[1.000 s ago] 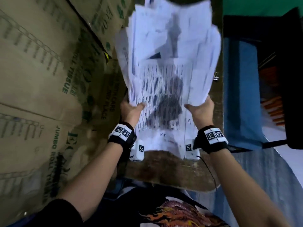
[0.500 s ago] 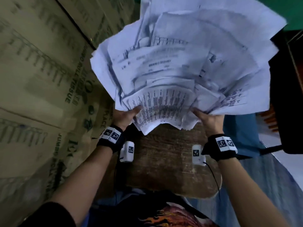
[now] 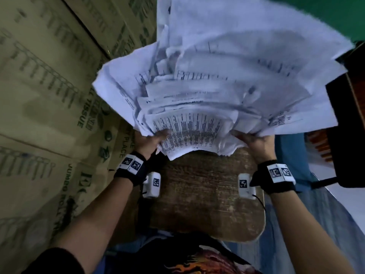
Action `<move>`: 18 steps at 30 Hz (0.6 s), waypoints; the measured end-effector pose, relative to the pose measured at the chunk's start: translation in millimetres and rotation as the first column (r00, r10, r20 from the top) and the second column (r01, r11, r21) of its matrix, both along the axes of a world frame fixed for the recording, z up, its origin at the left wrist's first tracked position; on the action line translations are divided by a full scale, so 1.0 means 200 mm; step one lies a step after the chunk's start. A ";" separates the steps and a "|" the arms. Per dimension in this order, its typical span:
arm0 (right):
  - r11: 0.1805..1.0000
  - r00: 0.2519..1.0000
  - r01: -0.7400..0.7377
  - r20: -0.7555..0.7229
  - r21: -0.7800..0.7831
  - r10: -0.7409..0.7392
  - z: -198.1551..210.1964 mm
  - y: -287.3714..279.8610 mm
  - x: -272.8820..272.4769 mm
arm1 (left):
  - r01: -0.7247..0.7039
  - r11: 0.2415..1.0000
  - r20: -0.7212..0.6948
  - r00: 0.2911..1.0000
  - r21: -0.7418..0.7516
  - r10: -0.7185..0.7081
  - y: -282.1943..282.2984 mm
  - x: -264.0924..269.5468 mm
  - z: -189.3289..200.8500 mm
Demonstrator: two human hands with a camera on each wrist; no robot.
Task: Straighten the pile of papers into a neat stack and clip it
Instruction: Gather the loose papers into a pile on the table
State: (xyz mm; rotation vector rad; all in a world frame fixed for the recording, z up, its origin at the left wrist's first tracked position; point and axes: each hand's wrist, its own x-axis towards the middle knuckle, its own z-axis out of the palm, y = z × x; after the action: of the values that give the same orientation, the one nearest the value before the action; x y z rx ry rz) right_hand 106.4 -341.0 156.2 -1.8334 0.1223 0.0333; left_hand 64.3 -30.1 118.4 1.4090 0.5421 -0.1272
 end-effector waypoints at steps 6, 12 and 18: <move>0.993 0.992 -0.115 -0.049 -0.030 0.113 -0.02 -0.01 0.02 | 0.291 0.956 0.010 0.956 0.038 -0.292 0.04 0.04 0.10; 0.975 0.977 -0.211 0.004 0.065 0.211 0.08 0.02 0.03 | 0.003 0.982 0.037 0.999 0.188 -0.010 0.05 0.15 0.09; 0.980 0.976 -0.200 -0.091 -0.001 0.199 0.01 0.06 0.02 | 0.026 0.979 0.116 0.992 0.201 -0.050 -0.03 0.11 0.18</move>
State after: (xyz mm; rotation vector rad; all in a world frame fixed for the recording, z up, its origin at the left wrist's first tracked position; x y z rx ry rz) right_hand 111.4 -329.0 158.6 -1.8485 0.0017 0.2578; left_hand 87.1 -35.8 154.7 1.6112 0.4372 -0.0180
